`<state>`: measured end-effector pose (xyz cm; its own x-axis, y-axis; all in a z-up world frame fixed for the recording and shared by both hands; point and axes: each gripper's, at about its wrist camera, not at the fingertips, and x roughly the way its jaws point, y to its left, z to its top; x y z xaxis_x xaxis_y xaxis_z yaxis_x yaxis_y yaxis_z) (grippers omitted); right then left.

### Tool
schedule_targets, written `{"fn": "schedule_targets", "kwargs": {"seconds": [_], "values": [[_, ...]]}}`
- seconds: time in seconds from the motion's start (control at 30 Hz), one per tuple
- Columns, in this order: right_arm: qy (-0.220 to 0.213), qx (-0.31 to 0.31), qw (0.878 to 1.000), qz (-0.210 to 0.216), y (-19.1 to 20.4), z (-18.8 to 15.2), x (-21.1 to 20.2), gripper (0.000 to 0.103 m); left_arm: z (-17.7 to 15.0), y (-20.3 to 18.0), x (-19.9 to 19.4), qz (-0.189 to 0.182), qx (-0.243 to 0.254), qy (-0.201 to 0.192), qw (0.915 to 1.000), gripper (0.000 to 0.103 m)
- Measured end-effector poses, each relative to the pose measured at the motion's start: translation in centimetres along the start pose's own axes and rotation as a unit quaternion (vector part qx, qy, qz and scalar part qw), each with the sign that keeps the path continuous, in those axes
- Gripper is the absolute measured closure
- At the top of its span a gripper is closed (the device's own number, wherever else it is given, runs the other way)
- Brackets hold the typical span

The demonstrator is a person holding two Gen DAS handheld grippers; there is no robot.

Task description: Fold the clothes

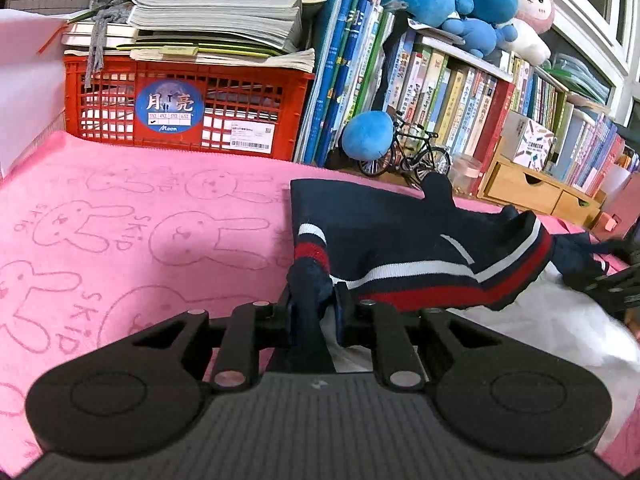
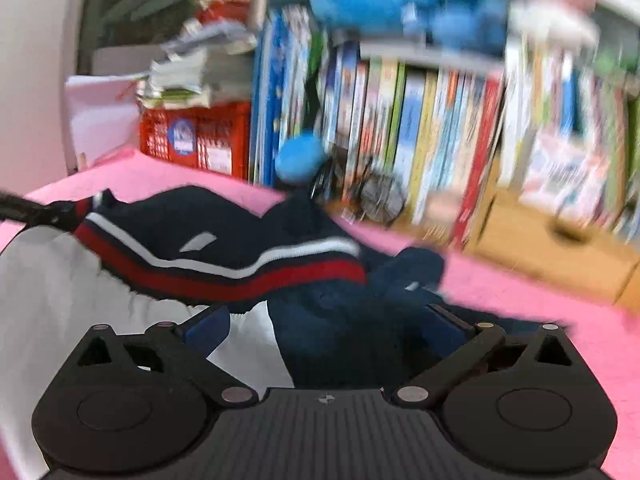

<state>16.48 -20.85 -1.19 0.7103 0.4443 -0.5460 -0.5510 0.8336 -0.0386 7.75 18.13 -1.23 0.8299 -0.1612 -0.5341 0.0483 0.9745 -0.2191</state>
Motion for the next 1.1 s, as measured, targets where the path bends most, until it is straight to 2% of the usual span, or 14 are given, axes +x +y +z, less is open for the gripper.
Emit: {"fn": "schedule_targets", "kwargs": {"seconds": [0.03,0.1,0.13,0.2,0.33,0.43,0.53,0.67,0.73,0.8,0.97,1.0,1.07,1.1], "values": [[-0.005,0.003,1.000,-0.011,0.4,0.0,-0.6,0.055,0.3,0.0,-0.2,-0.002,-0.003,-0.003,1.0000,0.084],[-0.015,0.009,0.999,-0.033,1.2,0.0,-1.7,0.088,0.8,-0.1,-1.2,-0.012,-0.009,-0.015,0.9998,0.084],[-0.020,0.013,0.999,-0.044,1.6,0.0,-2.3,0.092,1.2,-0.3,-1.8,-0.022,-0.010,-0.024,0.9994,0.085],[-0.035,0.019,0.997,-0.066,2.3,0.1,-3.8,0.092,2.1,-1.2,-2.7,-0.039,-0.004,-0.046,0.9982,0.085],[-0.112,0.004,0.987,-0.116,1.7,1.4,-10.3,0.092,4.8,-3.7,-3.5,-0.067,0.020,-0.098,0.9928,0.085],[-0.129,-0.013,0.980,-0.153,0.2,2.8,-12.0,0.092,7.0,-6.2,-2.0,-0.069,0.050,-0.129,0.9880,0.084],[-0.119,-0.010,0.977,-0.177,-1.6,3.1,-10.2,0.091,8.0,-7.8,2.0,-0.050,0.067,-0.116,0.9897,0.084],[-0.053,0.009,0.979,-0.196,-3.2,1.5,-3.6,0.090,6.9,-8.7,8.7,-0.002,0.085,-0.048,0.9952,0.084],[-0.038,0.015,0.980,-0.196,-3.5,0.7,-2.0,0.090,5.9,-8.7,10.3,0.019,0.097,-0.041,0.9943,0.083],[-0.023,0.020,0.980,-0.195,-3.7,-0.1,-0.3,0.085,5.0,-8.6,11.8,0.037,0.108,-0.035,0.9929,0.081],[0.013,0.034,0.982,-0.186,-4.5,-1.7,3.2,0.074,5.6,-8.0,12.4,0.069,0.122,-0.033,0.9896,0.069],[0.020,0.041,0.983,-0.177,-4.9,-1.6,3.3,0.070,6.0,-7.8,12.6,0.079,0.117,-0.029,0.9896,0.065],[0.029,0.062,0.984,-0.167,-5.4,-1.2,2.6,0.059,6.7,-6.9,12.0,0.084,0.089,-0.022,0.9923,0.063],[0.031,0.071,0.983,-0.165,-5.5,-1.0,1.9,0.045,6.9,-6.5,11.2,0.081,0.078,-0.025,0.9933,0.062]]}}
